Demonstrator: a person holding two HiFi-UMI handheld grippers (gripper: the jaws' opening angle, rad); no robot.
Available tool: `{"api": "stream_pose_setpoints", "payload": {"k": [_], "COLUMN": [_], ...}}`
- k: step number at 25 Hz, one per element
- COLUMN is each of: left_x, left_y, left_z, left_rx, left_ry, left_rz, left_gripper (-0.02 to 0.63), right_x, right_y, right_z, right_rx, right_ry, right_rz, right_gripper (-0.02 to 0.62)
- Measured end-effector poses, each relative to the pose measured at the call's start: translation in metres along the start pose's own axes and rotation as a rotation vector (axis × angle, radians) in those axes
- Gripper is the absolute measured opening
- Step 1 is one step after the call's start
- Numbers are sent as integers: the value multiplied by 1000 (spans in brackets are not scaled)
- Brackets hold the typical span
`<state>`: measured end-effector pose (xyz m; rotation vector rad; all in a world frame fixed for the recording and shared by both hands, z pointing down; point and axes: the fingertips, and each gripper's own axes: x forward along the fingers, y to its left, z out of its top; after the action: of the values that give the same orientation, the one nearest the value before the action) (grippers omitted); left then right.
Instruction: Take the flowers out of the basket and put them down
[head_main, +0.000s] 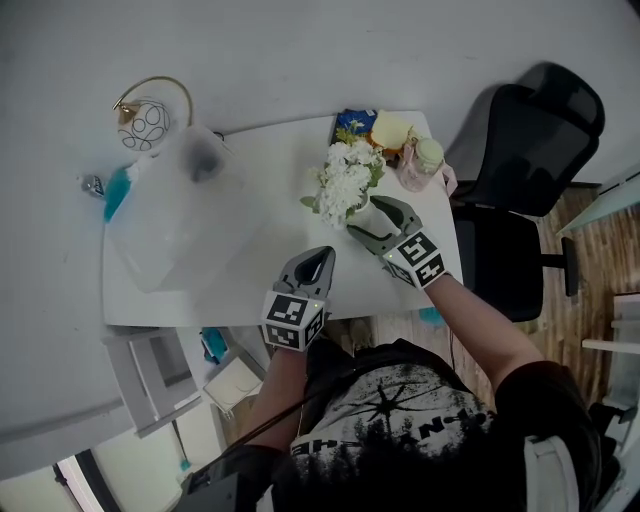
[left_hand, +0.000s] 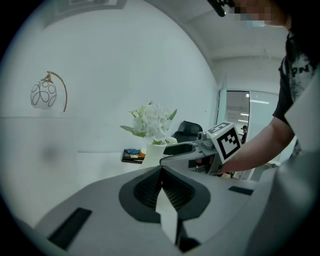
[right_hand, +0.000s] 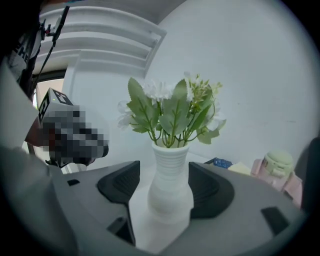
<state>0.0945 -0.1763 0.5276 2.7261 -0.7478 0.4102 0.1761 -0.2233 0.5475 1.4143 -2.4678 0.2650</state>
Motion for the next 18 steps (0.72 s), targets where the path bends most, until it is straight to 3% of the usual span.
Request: {"api": "stream_pose_setpoints", "payload": {"k": [6,13,18], "left_x": [-8,-20,-22], "left_y": [-3,-7,-7], "left_z": [15,27,35], "left_rx": [34,58,119], "left_ry": [-20,-45,-44], "left_rz": [9,21,38], "left_gripper": [11,11,11], "right_x": [-28,-50,-56], "right_y": [8,32,48], "right_z": [19,44,52], "right_rx": [19,-20,-73], "right_ry": [-37,-65,-62], "right_rz": [-1,43,78], "right_gripper": [288,58,18]}}
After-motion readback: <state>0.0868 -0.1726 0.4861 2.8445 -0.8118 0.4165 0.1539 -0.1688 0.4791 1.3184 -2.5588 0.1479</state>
